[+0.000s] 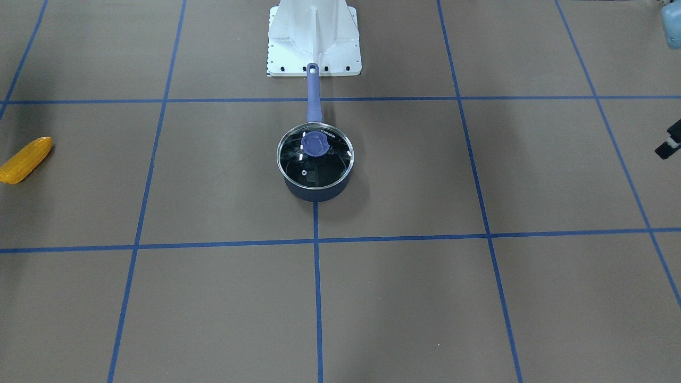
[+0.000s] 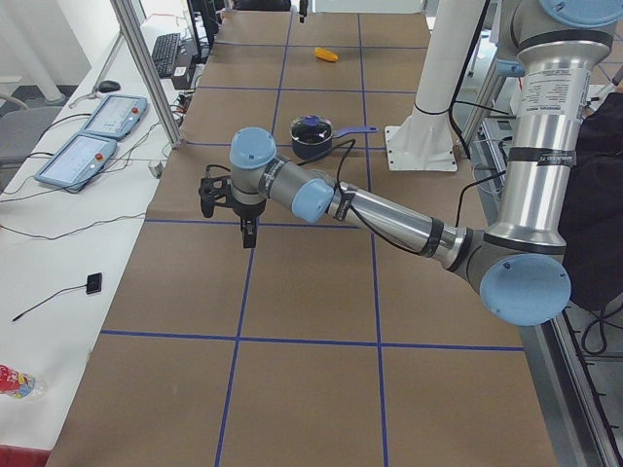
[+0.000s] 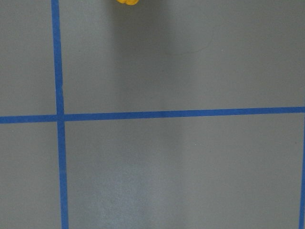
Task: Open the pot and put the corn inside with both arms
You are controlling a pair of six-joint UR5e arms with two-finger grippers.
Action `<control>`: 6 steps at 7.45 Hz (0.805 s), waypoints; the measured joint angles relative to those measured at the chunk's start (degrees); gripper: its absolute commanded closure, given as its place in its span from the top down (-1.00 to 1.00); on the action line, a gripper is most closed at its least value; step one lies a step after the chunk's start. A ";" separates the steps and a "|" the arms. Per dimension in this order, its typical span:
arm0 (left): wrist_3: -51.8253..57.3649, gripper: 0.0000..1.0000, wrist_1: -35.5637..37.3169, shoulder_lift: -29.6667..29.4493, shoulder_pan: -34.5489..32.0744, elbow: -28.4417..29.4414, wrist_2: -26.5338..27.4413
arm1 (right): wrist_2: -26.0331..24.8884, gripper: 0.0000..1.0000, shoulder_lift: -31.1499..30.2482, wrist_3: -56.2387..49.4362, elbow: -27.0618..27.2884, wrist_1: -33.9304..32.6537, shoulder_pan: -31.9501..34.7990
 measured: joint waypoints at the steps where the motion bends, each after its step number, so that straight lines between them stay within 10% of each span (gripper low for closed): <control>1: -5.93 0.96 0.34 -1.78 3.65 -2.07 1.36 | -0.58 1.00 -0.60 2.04 -0.02 0.05 -1.15; 6: -25.09 0.96 22.65 -21.14 22.65 -11.84 13.12 | -1.00 1.00 -3.22 9.53 0.37 2.57 -5.32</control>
